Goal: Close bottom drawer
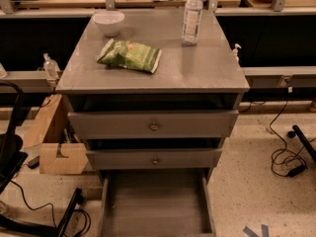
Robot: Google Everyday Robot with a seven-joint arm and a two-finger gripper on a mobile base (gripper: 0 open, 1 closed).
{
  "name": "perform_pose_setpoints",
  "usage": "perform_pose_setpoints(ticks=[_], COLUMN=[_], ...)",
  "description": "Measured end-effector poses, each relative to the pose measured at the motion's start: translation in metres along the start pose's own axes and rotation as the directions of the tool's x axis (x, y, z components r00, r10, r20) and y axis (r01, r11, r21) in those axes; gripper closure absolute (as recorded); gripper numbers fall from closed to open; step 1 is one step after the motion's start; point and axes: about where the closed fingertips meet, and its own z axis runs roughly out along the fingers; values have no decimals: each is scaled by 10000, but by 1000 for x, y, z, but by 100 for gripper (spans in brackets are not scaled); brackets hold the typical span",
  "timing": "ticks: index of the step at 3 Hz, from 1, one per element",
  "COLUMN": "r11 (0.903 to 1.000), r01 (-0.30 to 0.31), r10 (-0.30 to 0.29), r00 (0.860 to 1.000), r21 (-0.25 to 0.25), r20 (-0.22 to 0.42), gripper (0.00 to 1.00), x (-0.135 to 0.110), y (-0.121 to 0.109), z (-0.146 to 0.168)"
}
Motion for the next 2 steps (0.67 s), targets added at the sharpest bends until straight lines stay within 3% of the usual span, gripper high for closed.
perform_pose_setpoints(ticks=[2], r11=[9986], r01=[435], r10=[-436], r00=[9990], r21=[295], r20=[54], gripper=[100], x=[-10], y=[-33], z=[20])
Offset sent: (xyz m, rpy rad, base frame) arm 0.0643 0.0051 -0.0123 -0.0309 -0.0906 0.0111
